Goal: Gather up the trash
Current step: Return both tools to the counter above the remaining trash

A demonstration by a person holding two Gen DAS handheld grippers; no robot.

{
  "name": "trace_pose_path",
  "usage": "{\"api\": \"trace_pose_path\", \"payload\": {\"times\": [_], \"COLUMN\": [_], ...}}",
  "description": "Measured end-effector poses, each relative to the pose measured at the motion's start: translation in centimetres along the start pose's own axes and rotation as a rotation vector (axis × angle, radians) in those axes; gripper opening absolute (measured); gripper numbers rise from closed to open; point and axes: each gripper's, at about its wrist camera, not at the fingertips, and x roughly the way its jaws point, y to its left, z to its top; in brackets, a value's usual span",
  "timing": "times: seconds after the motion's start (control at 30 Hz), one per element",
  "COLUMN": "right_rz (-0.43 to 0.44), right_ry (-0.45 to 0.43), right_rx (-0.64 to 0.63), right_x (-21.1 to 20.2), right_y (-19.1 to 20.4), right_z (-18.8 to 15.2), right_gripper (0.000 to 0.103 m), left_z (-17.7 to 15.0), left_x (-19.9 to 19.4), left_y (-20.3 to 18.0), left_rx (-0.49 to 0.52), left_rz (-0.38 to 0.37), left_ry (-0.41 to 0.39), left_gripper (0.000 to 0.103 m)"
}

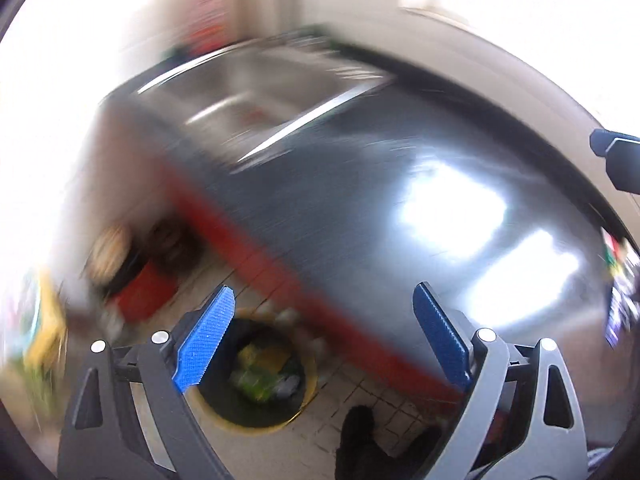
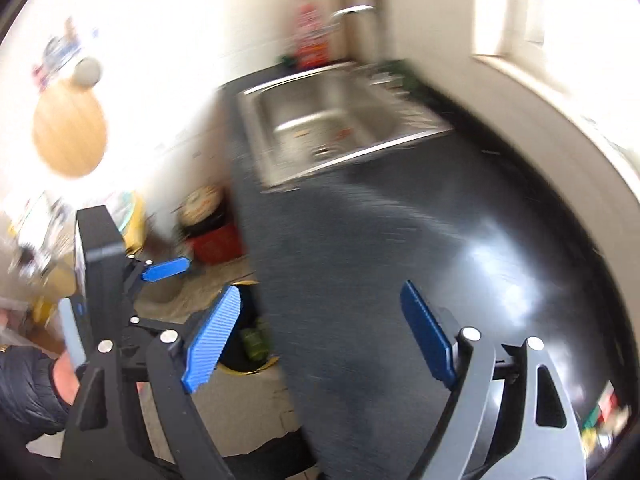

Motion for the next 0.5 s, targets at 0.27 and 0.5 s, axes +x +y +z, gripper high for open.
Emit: {"api": "trace_pose_path", "payload": {"times": [0.27,0.5], "right_rz": [-0.353,-0.562], "right_ry": [-0.109,-0.107], "right_rx": [0.358,0.637], "right_x": [-13.5,-23.1], "right_y": [-16.5,-26.2], "right_z": [-10.5,-23.2], "right_gripper": [0.081,0.081], "left_z": [4.7,1.7], "left_x": [-1.0,-2.8], "left_y": [-23.7,-39.4], "left_rx": [0.414,0.631], "left_rz": [-0.335,-0.478], "left_ry": [-0.064,-0.051], "left_gripper": [0.089,0.089]}}
